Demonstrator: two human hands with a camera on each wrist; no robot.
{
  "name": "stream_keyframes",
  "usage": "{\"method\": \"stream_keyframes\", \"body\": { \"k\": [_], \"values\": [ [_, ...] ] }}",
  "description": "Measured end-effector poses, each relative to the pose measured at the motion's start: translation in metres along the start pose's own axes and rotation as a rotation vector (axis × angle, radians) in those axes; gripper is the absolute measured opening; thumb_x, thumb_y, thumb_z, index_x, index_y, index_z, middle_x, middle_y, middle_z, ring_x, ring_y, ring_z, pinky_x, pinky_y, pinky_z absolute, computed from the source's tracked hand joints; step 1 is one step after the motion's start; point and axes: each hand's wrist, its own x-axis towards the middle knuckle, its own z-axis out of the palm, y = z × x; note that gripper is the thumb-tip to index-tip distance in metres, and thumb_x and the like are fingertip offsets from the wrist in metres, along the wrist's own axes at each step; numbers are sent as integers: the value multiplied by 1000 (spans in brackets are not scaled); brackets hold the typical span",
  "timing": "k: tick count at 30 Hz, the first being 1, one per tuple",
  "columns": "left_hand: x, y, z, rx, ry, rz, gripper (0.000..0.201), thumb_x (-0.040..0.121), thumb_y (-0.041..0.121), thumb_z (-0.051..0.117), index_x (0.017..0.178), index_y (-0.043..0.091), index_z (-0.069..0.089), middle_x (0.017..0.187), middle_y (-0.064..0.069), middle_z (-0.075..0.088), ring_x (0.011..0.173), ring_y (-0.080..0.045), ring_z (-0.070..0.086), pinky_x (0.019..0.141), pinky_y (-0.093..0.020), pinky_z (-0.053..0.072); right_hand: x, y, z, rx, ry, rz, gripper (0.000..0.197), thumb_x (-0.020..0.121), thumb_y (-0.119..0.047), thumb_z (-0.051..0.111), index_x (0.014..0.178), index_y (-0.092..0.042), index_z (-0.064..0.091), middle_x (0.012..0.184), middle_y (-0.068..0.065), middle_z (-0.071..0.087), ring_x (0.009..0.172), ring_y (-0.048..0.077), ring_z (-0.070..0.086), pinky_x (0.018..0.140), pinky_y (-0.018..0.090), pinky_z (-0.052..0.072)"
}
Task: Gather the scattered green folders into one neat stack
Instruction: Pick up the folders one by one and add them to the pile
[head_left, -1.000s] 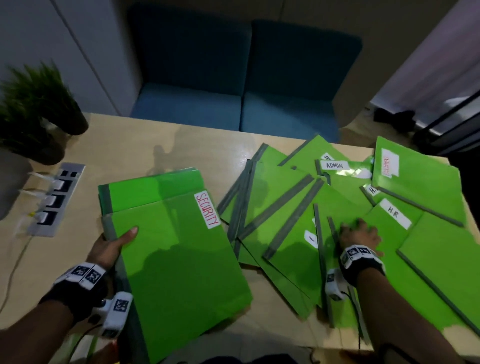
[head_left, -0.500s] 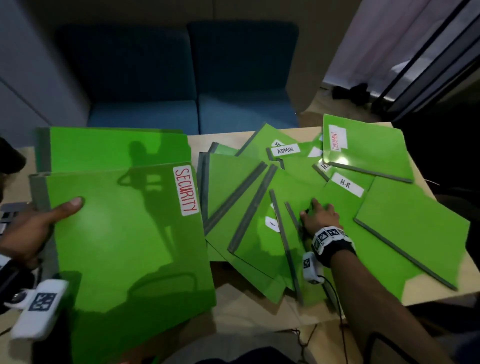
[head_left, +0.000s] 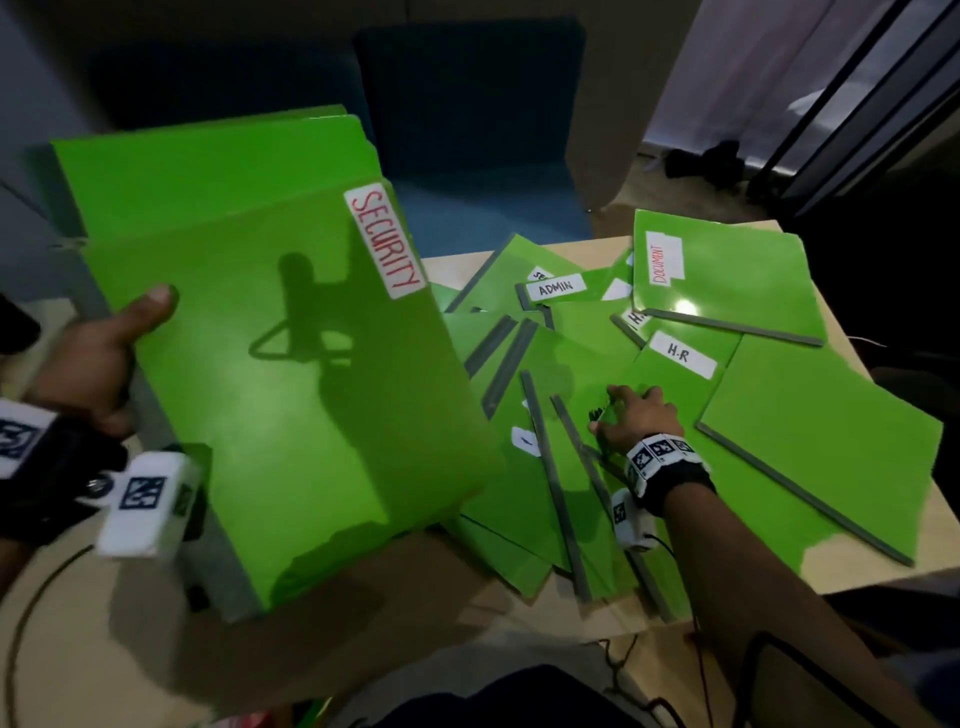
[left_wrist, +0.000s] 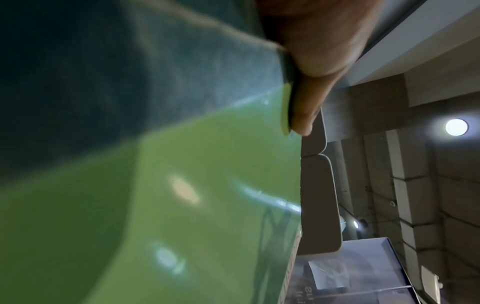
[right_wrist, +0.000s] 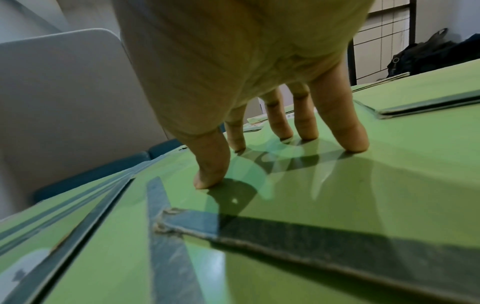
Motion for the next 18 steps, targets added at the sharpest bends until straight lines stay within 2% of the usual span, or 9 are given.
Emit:
{"method": "stream_keyframes", "body": {
  "k": [1,3,6,8,9,11,13,15,18],
  "values": [
    [-5,-5,27,29,-21,13,55,80,40,72,130,20,61,133,-8,61,114,-27,64,86,-58,52,0,0,0,-1,-1,-1,72,82,-53,67,144,-35,35,143,14,34,131,40,37,99,52,46],
    [-16,-25,86,15,-60,56,41,84,29,68,124,17,65,125,-12,65,109,-30,66,85,-53,55,2,5,-5,-1,-16,-11,68,84,-53,64,144,-35,35,144,14,34,131,40,38,99,51,46],
    [-3,-64,128,13,-63,37,64,65,37,84,121,12,67,122,-19,65,109,-37,65,90,-59,51,10,25,-15,191,7,-55,55,89,-41,63,140,-27,47,140,15,47,122,35,52,99,42,47],
    [7,-90,148,60,-38,-44,80,49,47,90,118,12,69,117,-19,68,107,-37,66,91,-60,50,14,51,-22,430,110,-32,45,90,-30,65,133,-17,56,133,16,57,115,32,58,95,35,46],
    [11,-102,158,99,-30,-76,83,45,50,91,116,13,70,114,-17,70,104,-35,67,92,-59,50,16,67,-25,478,183,15,42,90,-26,66,130,-15,58,133,17,56,114,32,58,94,34,46],
    [22,-127,173,175,-18,-142,83,43,56,90,113,15,72,110,-15,72,100,-33,69,92,-58,50,17,102,-26,434,267,152,42,90,-24,64,130,-12,58,140,19,46,120,36,52,99,37,45],
    [36,-152,178,248,16,-203,85,42,60,89,112,16,71,105,-16,73,94,-35,71,87,-59,52,15,131,-18,381,212,261,49,91,-29,62,136,-12,51,147,20,37,129,40,44,108,47,39],
    [49,-175,179,395,54,-253,90,39,70,84,109,17,70,100,-16,74,87,-37,71,81,-58,55,9,143,-6,337,116,246,58,92,-36,59,144,-16,42,153,19,29,136,40,36,112,49,34],
    [61,-207,173,546,73,-333,96,38,81,75,104,11,69,99,-16,71,83,-34,68,77,-47,55,0,138,2,182,88,116,58,93,-40,55,146,-22,39,147,19,38,131,40,42,109,46,37]
  ]
}}
